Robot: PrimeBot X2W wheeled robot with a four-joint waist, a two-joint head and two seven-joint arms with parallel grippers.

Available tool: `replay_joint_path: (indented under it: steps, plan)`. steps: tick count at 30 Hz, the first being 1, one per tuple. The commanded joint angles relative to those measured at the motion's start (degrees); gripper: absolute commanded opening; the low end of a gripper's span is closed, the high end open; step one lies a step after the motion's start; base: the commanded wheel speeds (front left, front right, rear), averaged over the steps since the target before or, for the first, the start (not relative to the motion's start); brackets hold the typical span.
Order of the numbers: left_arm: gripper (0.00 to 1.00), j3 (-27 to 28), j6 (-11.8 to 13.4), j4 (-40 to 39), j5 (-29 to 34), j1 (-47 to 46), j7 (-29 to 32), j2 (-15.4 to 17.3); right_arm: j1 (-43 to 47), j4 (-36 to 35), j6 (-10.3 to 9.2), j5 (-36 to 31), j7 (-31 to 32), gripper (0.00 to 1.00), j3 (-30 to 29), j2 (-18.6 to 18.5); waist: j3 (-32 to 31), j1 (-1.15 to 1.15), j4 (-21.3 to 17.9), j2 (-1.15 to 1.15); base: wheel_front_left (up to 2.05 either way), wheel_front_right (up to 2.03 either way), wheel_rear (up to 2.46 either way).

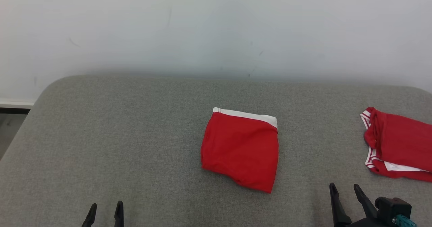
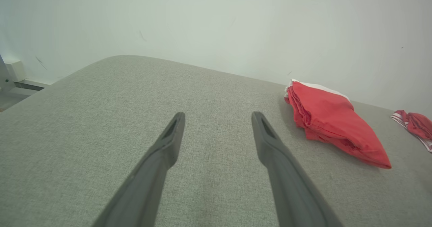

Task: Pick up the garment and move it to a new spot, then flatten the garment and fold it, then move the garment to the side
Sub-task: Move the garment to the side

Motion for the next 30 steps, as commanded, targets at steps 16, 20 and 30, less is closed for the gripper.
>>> replay_joint_path:
  steps: [16,20,30]
  plan:
    - [1.0,-0.9,-0.2,-0.3,1.8,-1.3,-0.1,-0.4,-8.8,-6.7,0.01,0.7,33.3,1.0,4.3,-0.7,2.0,0.0,0.0,0.0,0.0,0.0,0.0]
    - [1.0,-2.3,-0.4,-0.2,1.8,-2.6,0.0,-0.8,-15.0,-8.5,0.01,-0.1,42.4,1.0,3.9,-0.3,4.5,0.0,1.4,0.0,0.0,0.0,0.0]
    - [1.0,-5.0,-1.2,1.1,1.8,-7.3,-0.1,-2.0,-26.5,-2.0,0.01,-4.0,50.0,1.0,-0.3,0.1,12.6,0.0,6.3,0.0,0.0,0.0,0.0]
